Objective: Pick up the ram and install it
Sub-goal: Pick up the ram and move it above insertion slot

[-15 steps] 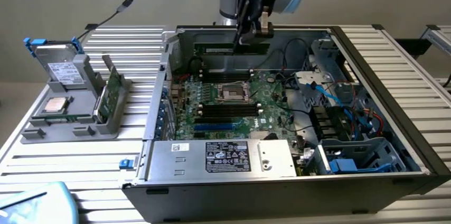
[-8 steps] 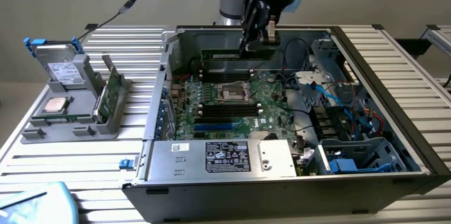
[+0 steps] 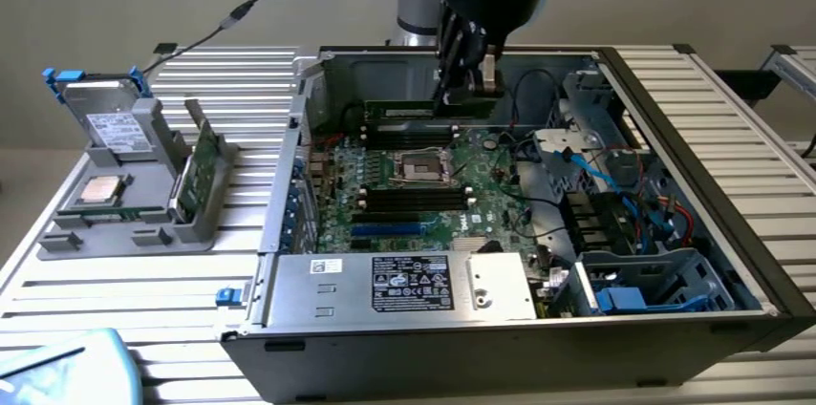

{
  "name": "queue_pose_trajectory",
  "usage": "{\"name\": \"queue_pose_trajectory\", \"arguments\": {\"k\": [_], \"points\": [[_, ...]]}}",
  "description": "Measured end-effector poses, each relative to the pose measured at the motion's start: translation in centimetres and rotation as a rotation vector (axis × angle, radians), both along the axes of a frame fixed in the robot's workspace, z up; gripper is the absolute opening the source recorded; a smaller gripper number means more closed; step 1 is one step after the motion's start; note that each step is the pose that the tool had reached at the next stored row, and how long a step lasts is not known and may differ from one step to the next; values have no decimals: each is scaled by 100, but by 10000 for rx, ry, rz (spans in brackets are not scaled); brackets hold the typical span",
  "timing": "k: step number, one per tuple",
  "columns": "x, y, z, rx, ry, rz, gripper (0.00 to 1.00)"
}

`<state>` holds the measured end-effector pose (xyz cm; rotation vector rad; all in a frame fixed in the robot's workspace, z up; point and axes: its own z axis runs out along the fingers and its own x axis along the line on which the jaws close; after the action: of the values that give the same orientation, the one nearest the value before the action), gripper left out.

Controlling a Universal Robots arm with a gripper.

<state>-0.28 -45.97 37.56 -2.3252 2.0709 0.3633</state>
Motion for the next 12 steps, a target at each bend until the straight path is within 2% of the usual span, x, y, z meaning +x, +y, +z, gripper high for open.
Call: {"name": "queue_pose_trajectory", "arguments": {"k": [3, 6, 8, 9, 12], "points": [[18, 18, -47, -19, 2, -27, 14], [26, 26, -74, -104, 6, -62, 14], [30, 28, -85, -210, 11, -89, 14], [33, 29, -95, -338, 13, -114, 14], [38, 32, -109, -528, 17, -154, 14]]}}
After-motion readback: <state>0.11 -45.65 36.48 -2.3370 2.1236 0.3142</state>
